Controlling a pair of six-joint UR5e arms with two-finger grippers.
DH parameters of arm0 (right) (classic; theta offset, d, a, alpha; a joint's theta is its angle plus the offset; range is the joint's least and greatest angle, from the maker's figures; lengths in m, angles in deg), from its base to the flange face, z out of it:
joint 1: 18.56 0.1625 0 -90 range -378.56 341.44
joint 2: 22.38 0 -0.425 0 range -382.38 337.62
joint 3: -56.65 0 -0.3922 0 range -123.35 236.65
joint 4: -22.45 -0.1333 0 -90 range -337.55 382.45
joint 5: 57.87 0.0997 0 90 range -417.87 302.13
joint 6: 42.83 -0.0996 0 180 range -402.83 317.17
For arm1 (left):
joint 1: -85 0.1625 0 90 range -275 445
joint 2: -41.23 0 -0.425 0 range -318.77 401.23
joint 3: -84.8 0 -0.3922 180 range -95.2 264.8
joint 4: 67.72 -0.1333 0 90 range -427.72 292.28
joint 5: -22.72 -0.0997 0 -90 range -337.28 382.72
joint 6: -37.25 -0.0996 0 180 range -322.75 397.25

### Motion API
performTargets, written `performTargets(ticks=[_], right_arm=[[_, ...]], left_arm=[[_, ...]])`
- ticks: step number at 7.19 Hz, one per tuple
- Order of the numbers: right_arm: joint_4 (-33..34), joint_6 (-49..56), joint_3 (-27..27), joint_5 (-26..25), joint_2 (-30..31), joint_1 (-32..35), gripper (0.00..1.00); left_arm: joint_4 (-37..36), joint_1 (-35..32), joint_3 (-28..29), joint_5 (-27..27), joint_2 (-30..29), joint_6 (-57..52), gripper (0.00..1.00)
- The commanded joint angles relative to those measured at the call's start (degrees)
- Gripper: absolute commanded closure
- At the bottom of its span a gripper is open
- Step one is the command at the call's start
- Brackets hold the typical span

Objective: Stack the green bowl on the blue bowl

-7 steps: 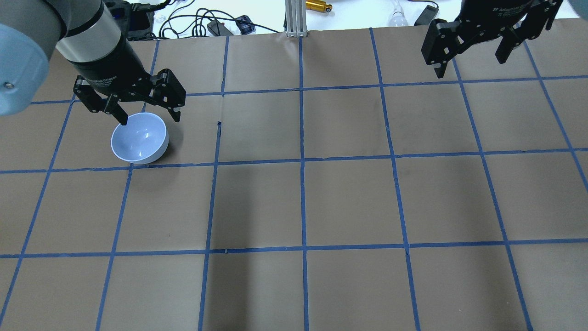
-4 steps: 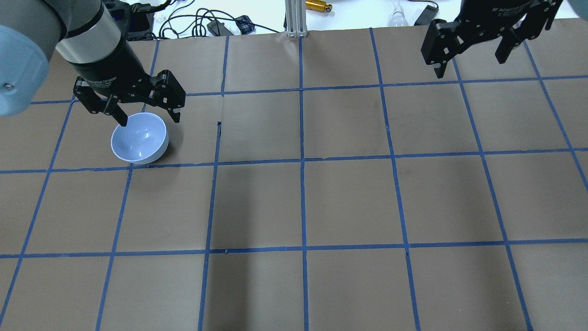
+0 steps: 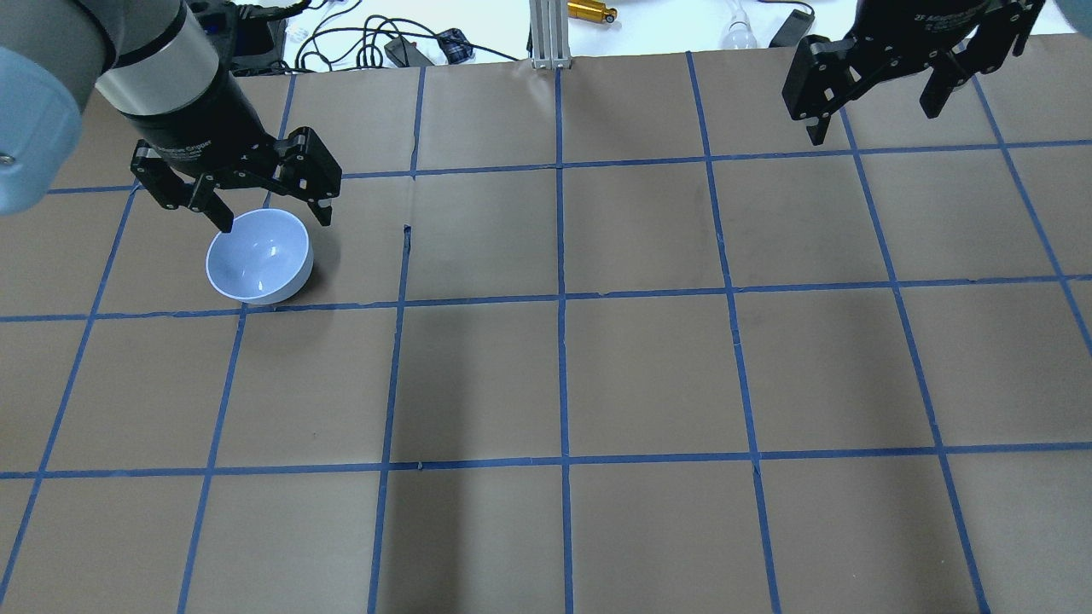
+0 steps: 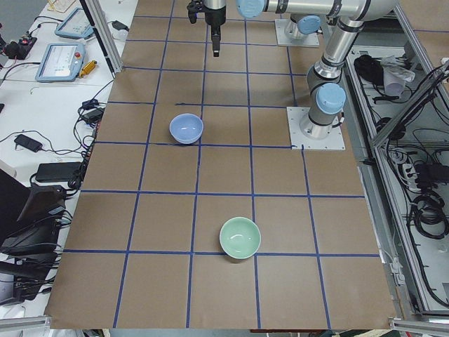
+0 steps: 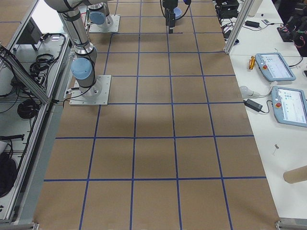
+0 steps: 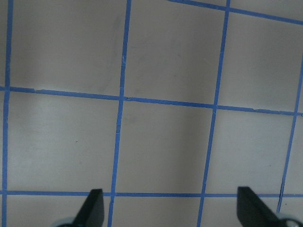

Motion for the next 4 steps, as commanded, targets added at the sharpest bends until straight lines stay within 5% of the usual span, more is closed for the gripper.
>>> performTargets(ticks=[1, 4], right_arm=[[0.0, 0.0, 0.0, 0.0, 0.0, 0.0, 0.0], [0.0, 0.0, 0.0, 0.0, 0.0, 0.0, 0.0]], left_arm=[[-0.3, 0.8, -0.2, 0.0, 0.0, -3.7, 0.0], [-0.1, 8.9, -0.7, -0.1, -0.1, -17.5, 0.0]])
